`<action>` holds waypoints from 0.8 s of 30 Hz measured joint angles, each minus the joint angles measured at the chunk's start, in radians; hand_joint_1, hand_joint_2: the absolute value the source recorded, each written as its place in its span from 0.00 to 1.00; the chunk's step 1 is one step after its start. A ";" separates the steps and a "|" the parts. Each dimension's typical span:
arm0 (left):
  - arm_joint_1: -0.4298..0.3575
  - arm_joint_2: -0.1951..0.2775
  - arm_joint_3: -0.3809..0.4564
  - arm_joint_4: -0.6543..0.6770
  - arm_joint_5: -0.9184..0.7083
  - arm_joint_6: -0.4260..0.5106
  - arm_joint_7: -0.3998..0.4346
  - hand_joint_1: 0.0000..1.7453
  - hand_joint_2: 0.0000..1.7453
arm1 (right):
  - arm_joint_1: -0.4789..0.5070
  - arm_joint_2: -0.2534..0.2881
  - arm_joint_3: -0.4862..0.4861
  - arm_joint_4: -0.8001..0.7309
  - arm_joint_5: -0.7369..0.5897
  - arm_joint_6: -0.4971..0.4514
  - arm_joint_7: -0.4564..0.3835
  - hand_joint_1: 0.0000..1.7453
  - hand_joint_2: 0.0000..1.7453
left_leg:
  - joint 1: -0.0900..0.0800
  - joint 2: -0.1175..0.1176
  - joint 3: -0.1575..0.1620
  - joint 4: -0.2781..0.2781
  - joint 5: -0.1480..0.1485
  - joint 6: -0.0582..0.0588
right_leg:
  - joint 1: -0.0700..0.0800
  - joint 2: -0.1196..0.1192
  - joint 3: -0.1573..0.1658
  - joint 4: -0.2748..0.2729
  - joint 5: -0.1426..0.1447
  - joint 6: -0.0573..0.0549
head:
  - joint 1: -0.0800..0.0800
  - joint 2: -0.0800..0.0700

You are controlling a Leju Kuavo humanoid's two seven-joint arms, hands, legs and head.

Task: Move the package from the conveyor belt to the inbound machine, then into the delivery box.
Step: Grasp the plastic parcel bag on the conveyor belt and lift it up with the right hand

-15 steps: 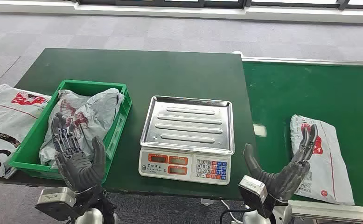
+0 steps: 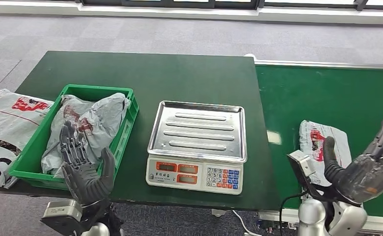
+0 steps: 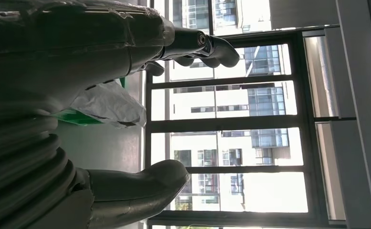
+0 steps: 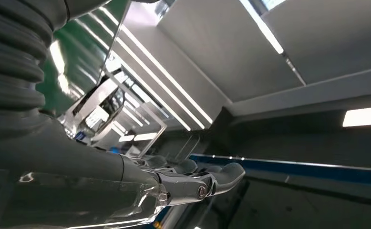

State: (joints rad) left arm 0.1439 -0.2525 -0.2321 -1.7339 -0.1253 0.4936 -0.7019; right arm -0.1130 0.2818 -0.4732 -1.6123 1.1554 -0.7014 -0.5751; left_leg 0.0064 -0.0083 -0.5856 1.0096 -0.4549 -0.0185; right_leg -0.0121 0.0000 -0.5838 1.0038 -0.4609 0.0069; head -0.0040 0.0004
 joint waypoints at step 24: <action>0.050 0.000 0.002 -0.017 -0.004 0.010 0.000 0.00 1.00 | -0.399 -0.048 -0.736 0.708 0.158 0.041 0.088 0.00 1.00 | 0.000 0.001 0.000 0.000 0.000 0.000 | 0.000 0.000 0.001 0.000 0.001 0.000 | 0.000 0.000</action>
State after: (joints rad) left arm 0.1941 -0.2523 -0.2296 -1.7509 -0.1290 0.5033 -0.7019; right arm -0.5116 0.2335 -1.2093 -0.9041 1.3131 -0.6606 -0.4870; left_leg 0.0068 -0.0078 -0.5858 1.0095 -0.4547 -0.0181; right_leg -0.0118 0.0003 -0.5832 1.0039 -0.4602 0.0070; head -0.0040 0.0004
